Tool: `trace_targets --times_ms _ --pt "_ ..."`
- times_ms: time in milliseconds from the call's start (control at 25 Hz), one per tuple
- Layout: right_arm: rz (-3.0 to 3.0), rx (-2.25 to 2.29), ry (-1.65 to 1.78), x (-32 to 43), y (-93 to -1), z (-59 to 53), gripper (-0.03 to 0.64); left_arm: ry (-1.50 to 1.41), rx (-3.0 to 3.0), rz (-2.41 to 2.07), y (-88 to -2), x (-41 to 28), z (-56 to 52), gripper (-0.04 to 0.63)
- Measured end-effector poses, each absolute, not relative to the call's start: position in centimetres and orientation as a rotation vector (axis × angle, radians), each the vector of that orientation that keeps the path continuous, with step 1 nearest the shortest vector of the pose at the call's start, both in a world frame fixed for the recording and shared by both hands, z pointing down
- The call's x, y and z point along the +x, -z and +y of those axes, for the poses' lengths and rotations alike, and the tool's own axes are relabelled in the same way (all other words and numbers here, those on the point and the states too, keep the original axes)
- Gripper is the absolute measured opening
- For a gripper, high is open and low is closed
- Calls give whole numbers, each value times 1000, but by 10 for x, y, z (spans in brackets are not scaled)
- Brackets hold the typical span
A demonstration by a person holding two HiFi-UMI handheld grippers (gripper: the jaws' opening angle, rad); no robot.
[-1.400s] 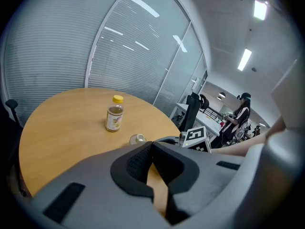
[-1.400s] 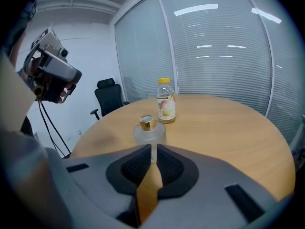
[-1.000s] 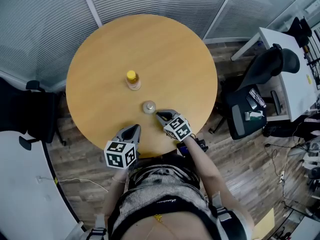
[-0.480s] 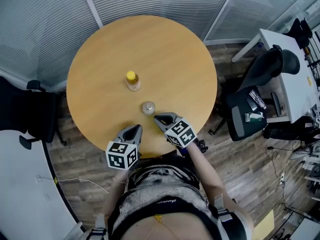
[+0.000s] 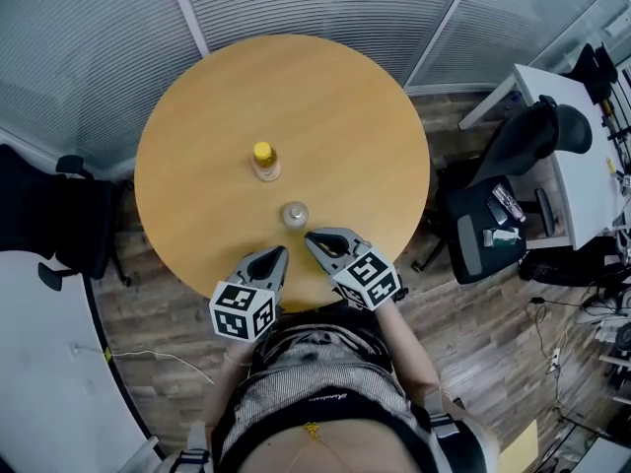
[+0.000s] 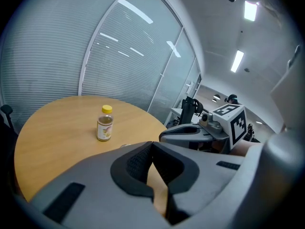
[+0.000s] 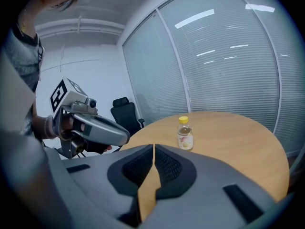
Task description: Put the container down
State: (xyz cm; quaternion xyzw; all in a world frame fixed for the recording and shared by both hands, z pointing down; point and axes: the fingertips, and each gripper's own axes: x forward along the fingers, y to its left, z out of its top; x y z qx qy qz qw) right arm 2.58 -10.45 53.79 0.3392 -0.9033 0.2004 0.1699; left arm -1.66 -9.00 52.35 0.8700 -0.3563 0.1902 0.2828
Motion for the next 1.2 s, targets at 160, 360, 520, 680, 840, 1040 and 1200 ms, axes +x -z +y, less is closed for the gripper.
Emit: trace_targets --times_ms 160,360,520,680,840,1040,1200 --pt "-2601 958 -535 22 -519 -104 29 -465 2356 -972 -508 -16 -93 21" --pt "-2638 950 -473 15 -494 -101 29 -415 2392 -1012 -495 -20 -97 20" --pt "-2676 968 -438 13 -470 -100 29 -382 2440 -1026 -479 -20 -99 21" --pt "-2703 962 -384 9 -450 -100 29 -330 2486 -1036 -459 -22 -102 21" --pt "-2722 956 -321 4 -434 -103 29 -290 2523 -1063 -442 -26 -106 21" --pt "-2749 943 -281 -8 -414 -106 29 -242 2558 -1068 -423 -31 -107 21" --pt "-2773 942 -252 -10 -403 -107 29 -215 2581 -1068 -412 -30 -107 21"
